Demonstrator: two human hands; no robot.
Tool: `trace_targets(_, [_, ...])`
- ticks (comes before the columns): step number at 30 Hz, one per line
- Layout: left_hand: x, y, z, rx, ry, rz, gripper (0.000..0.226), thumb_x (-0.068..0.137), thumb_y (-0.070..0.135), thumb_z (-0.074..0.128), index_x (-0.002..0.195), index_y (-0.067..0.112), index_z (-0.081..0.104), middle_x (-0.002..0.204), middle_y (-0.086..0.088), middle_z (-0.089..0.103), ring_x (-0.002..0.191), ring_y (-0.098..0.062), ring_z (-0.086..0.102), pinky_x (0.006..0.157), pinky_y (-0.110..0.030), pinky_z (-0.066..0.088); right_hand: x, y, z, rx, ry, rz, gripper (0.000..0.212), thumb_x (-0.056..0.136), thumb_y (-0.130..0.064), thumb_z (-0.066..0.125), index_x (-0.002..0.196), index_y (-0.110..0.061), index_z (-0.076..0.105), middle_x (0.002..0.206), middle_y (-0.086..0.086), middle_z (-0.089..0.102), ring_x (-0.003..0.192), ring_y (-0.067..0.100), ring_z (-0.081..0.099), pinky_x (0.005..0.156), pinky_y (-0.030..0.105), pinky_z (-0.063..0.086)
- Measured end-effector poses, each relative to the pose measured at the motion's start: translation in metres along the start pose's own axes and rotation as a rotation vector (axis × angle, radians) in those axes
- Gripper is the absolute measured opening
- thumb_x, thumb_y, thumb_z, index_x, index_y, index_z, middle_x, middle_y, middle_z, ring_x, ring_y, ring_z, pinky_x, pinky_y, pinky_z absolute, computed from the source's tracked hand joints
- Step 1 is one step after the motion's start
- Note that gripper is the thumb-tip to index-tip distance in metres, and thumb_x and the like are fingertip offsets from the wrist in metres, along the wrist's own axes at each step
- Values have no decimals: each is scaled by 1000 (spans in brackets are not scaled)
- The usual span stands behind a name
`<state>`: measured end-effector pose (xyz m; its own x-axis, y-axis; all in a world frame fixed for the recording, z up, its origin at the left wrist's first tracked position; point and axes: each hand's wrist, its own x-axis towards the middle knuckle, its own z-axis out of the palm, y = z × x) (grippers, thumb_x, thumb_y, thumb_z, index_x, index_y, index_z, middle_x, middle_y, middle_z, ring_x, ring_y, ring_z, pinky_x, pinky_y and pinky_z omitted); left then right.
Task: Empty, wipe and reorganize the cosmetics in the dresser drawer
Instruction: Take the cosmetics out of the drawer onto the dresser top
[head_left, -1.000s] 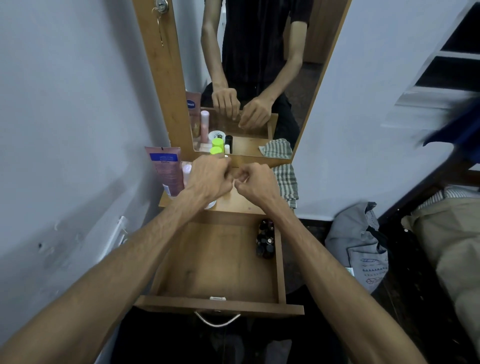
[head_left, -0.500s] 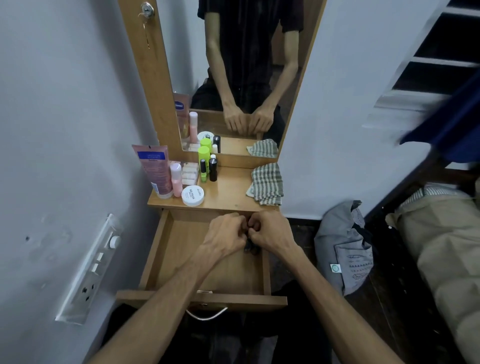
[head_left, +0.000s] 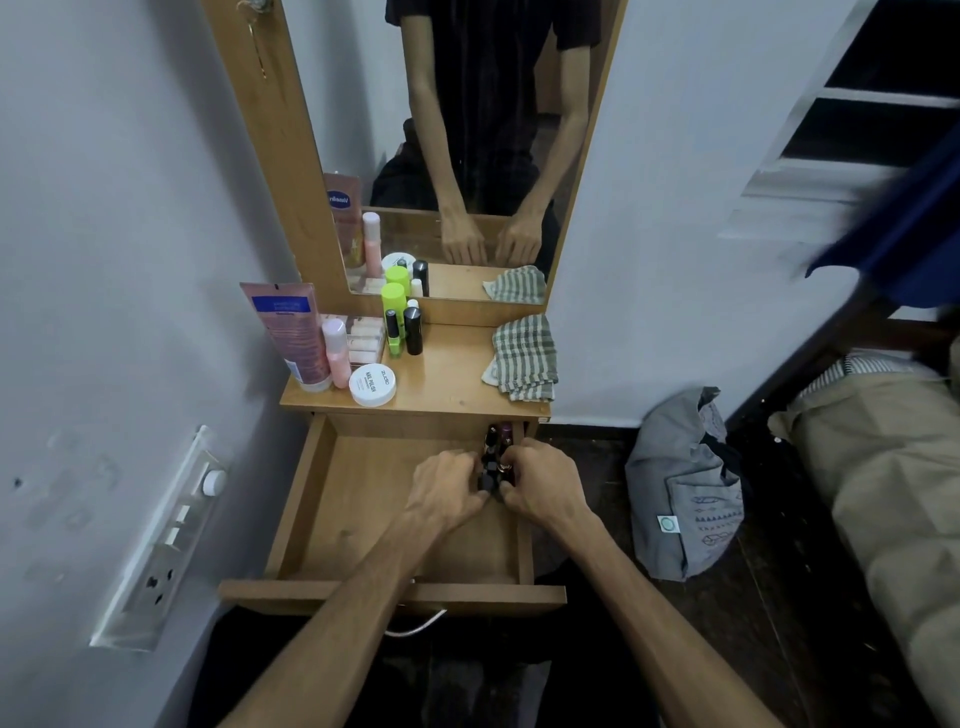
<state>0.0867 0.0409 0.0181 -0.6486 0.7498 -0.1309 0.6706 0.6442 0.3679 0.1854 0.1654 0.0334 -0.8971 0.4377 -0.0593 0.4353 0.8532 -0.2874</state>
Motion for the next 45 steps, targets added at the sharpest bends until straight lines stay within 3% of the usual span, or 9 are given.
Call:
trace_targets(3, [-1,1,4,-2,5,0,25,79,41,66,96,22,65,101,3,72,100,-26,67,80,-32,50,-1,2,2,2,18,-12,22,80,-33,71,97,-19,74,102,-1,67,95,24,66,68,27,37])
trace_targets(9, [-3,0,7,-16,33,26,22,80,41,66,95,24,66,97,4,71,93,-23,68,79,-33,54,-5,1,2,-32,31,-45,26,81,-34,74,101,-17,73,109,0,66,98,24,65,73,30,44])
trace_targets(12, [-7,-3,6,-12,42,36,23,78,43,65,93,25,67,95,5,70,90,-21,67,77,-32,54,-8,-1,4,-41,44,-63,20,82,-32,74,96,-17,72,107,1,65,96,23,64,70,28,40])
trace_targets(17, [-15,-8,0,-34,56,46,16,77,40,65,88,28,68,94,7,70,88,-20,67,72,-28,48,-11,-7,7,-48,79,-66,21,83,-34,74,96,-17,74,105,3,66,93,23,65,76,32,50])
trace_targets(23, [-22,-9,-8,-35,49,48,15,79,36,65,77,32,51,92,3,70,87,-23,66,67,-28,42,-15,-12,9,-45,94,-117,17,82,-29,74,91,-15,75,101,4,68,90,26,66,73,32,47])
trace_targets(29, [-24,-11,-8,-33,56,55,10,78,36,65,81,27,62,92,4,69,87,-23,65,70,-29,48,-19,-16,12,-64,67,-130,14,86,-29,71,96,-19,70,95,2,74,88,24,69,79,33,50])
trace_targets(36, [-19,-17,-20,-42,142,59,20,72,43,61,81,25,65,87,9,68,83,-20,65,67,-27,47,-16,-21,6,58,112,-87,18,79,-40,68,84,-23,71,80,-6,73,73,17,68,65,31,53])
trace_targets(40, [-11,-23,-49,-46,205,101,21,70,41,63,83,26,67,84,11,67,80,-15,63,66,-26,44,-6,-35,-16,128,203,-115,11,76,-36,73,79,-25,71,73,-8,69,67,12,62,59,25,38])
trace_targets(45, [5,-32,-98,-36,257,119,21,73,39,68,87,23,70,86,10,67,79,-15,61,68,-28,49,26,-54,-43,226,242,-161,13,76,-36,74,82,-25,76,74,-9,72,65,8,63,58,23,49])
